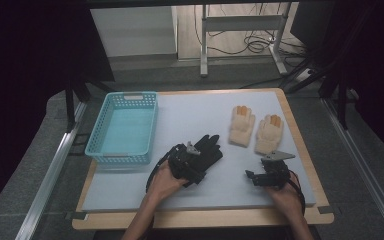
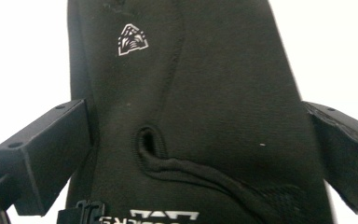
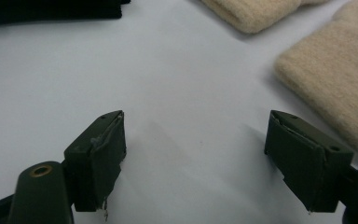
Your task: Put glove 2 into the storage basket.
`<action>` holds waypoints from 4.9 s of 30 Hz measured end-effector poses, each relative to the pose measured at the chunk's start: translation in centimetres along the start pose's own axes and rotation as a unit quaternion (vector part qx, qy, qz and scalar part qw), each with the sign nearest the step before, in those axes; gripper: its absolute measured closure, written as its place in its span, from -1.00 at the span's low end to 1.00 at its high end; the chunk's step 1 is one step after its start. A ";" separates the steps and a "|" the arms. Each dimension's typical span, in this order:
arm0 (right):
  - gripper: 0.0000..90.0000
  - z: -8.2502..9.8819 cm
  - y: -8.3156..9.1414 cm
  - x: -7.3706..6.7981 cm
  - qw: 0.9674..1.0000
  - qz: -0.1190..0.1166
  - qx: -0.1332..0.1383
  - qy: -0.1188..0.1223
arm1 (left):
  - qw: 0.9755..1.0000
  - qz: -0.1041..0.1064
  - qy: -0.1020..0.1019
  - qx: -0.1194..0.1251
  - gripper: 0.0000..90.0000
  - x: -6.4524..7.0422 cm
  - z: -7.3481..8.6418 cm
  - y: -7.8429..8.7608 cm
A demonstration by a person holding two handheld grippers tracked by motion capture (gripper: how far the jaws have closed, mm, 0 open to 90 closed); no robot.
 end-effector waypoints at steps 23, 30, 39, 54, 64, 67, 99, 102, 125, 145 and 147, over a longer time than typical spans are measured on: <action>-0.55 0.0 0.0 0.0 1.000 0.000 0.000 0.000 | 0.999 -0.020 0.014 -0.028 -0.26 -1.1 -0.5 0.1; -0.55 0.0 0.0 0.0 1.000 0.000 0.000 0.001 | 0.999 -0.039 0.012 -0.025 0.38 -0.9 -0.5 0.5; -0.55 0.0 0.0 0.0 1.000 0.000 0.000 0.000 | 0.998 -0.037 0.044 -0.005 0.47 -1.8 -1.3 1.8; -0.55 0.0 0.0 0.0 1.000 0.000 0.000 0.000 | 0.994 -0.079 0.077 0.024 0.43 -4.7 -5.6 6.5; -0.55 0.0 0.0 0.0 1.000 0.000 0.001 0.000 | 0.985 -0.117 0.120 0.034 0.41 -9.1 -5.1 10.3; -0.55 0.0 0.0 0.0 1.000 0.000 0.000 0.000 | 0.982 -0.133 0.132 0.034 0.41 -10.6 -4.4 11.5; -0.55 0.0 0.0 0.0 1.000 0.000 0.001 0.000 | 0.926 -0.228 0.296 -0.051 0.37 -24.0 7.0 13.1; -0.55 0.0 0.0 0.0 1.000 0.000 0.001 0.000 | 0.923 -0.228 0.301 -0.068 0.35 -24.6 7.3 12.8; -0.55 0.0 0.0 0.0 1.000 -0.001 0.001 -0.001 | 0.928 -0.219 0.289 -0.082 -0.80 -25.4 7.1 12.6; -0.55 0.0 0.0 0.0 1.000 -0.001 0.000 -0.001 | 0.945 -0.160 0.276 0.076 -0.95 -22.6 6.9 15.8; -0.55 0.0 0.0 0.0 1.000 -0.001 0.000 -0.001 | 0.947 -0.159 0.264 0.086 -0.96 -22.0 6.6 15.9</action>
Point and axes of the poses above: each handheld gripper's, and its own axes: y roughly backward along the jaws, z roughly out of its underside, x roughly to its right, the point moved 3 cm from there along -y, roughly forward along the jaws, and after that the axes turned 3 degrees about x, right-handed, at the moved point
